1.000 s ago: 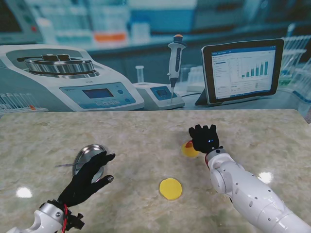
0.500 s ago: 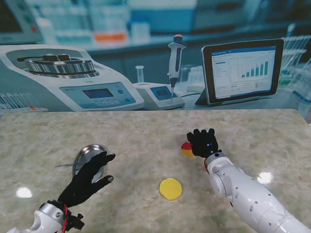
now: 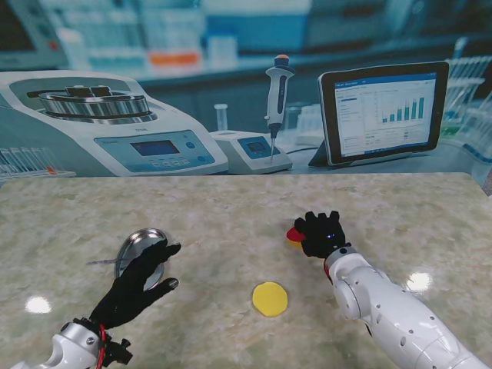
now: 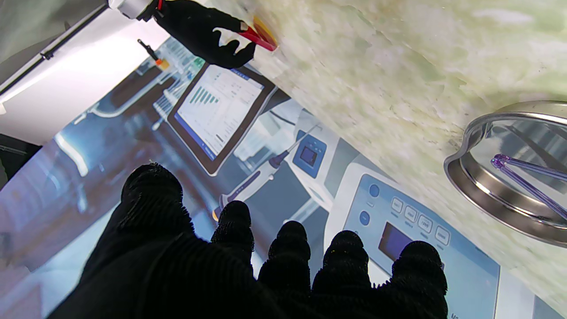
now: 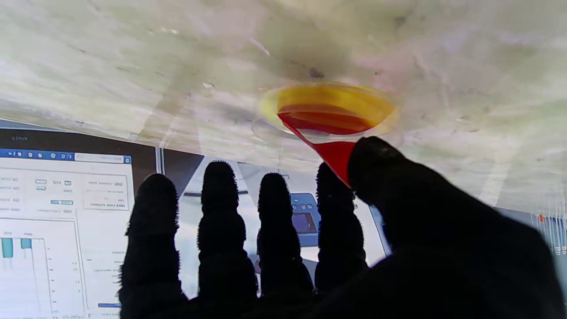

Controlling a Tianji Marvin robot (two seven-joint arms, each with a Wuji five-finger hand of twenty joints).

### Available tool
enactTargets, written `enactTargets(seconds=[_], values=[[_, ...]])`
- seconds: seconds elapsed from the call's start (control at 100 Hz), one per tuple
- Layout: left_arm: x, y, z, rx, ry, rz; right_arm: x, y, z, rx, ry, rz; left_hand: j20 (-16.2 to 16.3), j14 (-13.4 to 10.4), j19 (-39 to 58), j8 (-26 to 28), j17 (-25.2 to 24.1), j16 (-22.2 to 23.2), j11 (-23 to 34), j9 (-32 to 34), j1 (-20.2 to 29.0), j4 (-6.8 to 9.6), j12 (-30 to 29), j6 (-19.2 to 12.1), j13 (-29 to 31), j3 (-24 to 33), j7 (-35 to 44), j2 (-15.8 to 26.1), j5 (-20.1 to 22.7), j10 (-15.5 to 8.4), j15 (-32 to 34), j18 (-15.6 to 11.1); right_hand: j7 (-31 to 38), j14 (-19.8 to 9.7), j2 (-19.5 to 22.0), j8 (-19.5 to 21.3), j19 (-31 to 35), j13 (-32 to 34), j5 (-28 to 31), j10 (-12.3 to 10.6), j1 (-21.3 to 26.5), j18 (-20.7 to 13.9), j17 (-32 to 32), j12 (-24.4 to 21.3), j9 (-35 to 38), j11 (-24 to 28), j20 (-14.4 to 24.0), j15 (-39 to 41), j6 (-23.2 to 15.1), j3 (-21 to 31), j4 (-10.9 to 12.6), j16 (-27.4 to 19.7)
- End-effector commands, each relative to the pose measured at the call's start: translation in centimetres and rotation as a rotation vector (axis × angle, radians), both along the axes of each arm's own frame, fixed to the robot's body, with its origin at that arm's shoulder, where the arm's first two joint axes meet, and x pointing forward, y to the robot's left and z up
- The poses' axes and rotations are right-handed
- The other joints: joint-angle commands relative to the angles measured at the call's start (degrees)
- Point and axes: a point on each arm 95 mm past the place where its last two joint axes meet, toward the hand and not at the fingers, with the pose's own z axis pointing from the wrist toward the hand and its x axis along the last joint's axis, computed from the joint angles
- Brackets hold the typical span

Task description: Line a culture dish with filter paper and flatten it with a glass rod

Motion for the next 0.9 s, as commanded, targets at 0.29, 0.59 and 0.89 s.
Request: enactTargets(seconds=[0.29,0.59,0.89], values=[[-0.2,-0.1,0.2,-0.003,-0.004,-0.003,-0.4,-0.2,0.1,-0.027,0.041,-0.004,0.0,-1.7,-2.8,-0.5,-0.1,0.2,0.1,-1.4,0.4,1.69,-0.6,-0.8,-1.6,-0.9,-1.5,0.6,-0.5,-1.2,-0.6,-1.0,-8.3,0.1,-2.4,1.5,-2.1,-5.3,-7.5,-0.6,-5.6,0.4,-2.6,-0.5,-7.4,-1.8,0.4,-2.6,1.7,0.0,0.7,0.1],[-0.2,0.0,0.3,0.0,-0.005,0.0,0.1,-0.4,0.4,-0.03,0.058,-0.022,0.0,-1.7,-2.8,-0.5,-0.1,0.2,0.1,-1.5,0.4,1.68,-0.7,-0.6,-1.6,-0.9,-1.8,0.6,-0.5,-1.2,-0.6,-1.0,-10.6,0.6,-1.8,2.2,-2.6,-7.0,-9.7,-0.6,-7.6,0.2,-3.2,-0.5,-10.0,-2.2,0.6,-3.2,2.7,-1.1,0.3,0.1],[-0.3,0.1,0.3,0.0,-0.003,0.003,0.8,-0.6,0.5,-0.034,0.077,-0.031,0.0,-1.7,-2.8,-0.5,-0.1,0.2,0.1,-1.5,0.4,1.68,-0.7,-0.5,-1.6,-0.8,-1.9,0.6,-0.6,-1.2,-0.6,-1.0,-11.7,0.8,-1.3,3.1,-2.8,-7.6,-9.9,-0.4,-8.0,0.0,-3.4,-0.6,-10.8,-2.2,0.8,-3.5,3.0,-1.9,0.3,0.1]])
